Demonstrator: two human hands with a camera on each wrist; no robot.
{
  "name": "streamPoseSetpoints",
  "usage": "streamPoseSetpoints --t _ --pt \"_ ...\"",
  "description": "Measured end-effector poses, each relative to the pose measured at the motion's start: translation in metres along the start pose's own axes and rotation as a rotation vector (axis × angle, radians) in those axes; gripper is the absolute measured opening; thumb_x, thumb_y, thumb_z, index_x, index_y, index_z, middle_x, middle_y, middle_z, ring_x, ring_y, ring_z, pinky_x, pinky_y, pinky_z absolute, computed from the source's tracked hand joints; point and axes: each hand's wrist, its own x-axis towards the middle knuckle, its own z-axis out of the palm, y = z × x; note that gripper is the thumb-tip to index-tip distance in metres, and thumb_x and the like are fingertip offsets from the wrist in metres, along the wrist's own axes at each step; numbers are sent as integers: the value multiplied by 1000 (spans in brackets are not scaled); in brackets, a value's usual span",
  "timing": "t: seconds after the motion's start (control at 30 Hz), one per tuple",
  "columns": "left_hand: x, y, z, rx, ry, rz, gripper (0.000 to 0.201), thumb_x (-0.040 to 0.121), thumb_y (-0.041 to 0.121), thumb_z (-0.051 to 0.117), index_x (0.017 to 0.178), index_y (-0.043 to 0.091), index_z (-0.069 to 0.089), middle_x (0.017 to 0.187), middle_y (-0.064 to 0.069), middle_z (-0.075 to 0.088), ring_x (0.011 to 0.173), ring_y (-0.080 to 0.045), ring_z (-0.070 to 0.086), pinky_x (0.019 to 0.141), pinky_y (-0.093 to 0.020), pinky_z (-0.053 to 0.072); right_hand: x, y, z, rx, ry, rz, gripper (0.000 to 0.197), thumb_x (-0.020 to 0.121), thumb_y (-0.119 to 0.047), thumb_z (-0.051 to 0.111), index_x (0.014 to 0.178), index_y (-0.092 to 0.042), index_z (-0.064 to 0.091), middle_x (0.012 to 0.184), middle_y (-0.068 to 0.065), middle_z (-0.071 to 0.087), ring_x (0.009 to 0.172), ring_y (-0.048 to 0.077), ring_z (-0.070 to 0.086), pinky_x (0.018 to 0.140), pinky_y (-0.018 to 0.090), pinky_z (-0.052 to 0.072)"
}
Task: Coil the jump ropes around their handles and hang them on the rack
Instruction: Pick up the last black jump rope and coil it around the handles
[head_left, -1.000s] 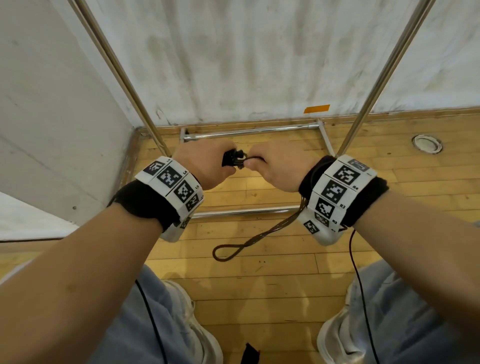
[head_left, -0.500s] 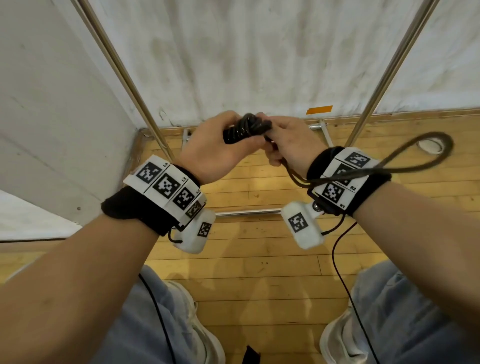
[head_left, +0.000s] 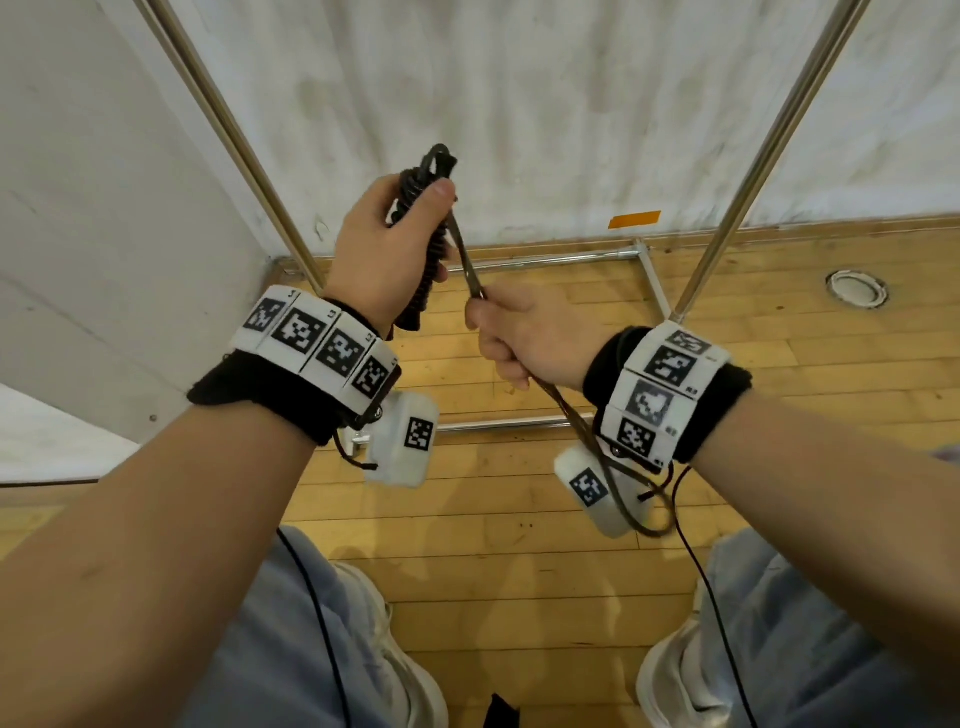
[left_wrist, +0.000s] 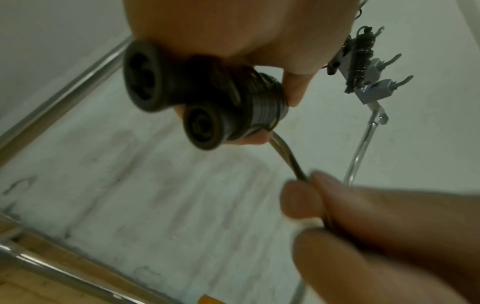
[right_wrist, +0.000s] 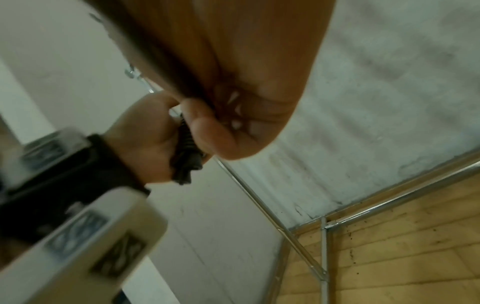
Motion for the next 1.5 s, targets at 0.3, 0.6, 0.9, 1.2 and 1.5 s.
streamPoseSetpoints --t 0.3,0.6,0.9,1.2,1.5 --pt "19 -47 -28 1078 -50 36 47 89 61 47 122 28 48 73 13 49 59 -4 49 48 -22 34 -2 4 3 -725 39 -145 20 100 -30 40 84 -21 49 66 -7 49 57 10 45 51 24 34" --pt "-10 -40 -16 756 -561 -31 19 96 45 48 88 32 59 64 9 61 54 -8 58 55 -27 52 5 -4 -32 -683 195 -335 23 99 -29 43 85 -17 56 68 -8 50 63 8 45 56 16 32" --pt "-27 -14 -8 113 -652 -193 12 88 25 52 92 18 60 66 7 64 56 -12 58 49 -22 49 3 -12 -27 -487 319 -397 22 99 -26 41 79 -22 49 65 -12 45 57 -2 43 56 9 34" --pt "3 -11 -19 -21 59 -256 26 97 38 45 94 16 59 82 -8 59 56 -19 58 49 -29 46 -12 8 -6 -670 236 -316 28 99 -34 38 76 -21 48 59 -11 45 51 4 43 47 17 30" --pt "-4 8 -14 -60 52 -68 30 98 31 49 89 8 66 70 -8 61 55 -21 58 55 -32 51 -4 45 -1 -628 74 9 31 100 -42 30 74 -29 42 67 -6 51 60 9 48 53 24 34"
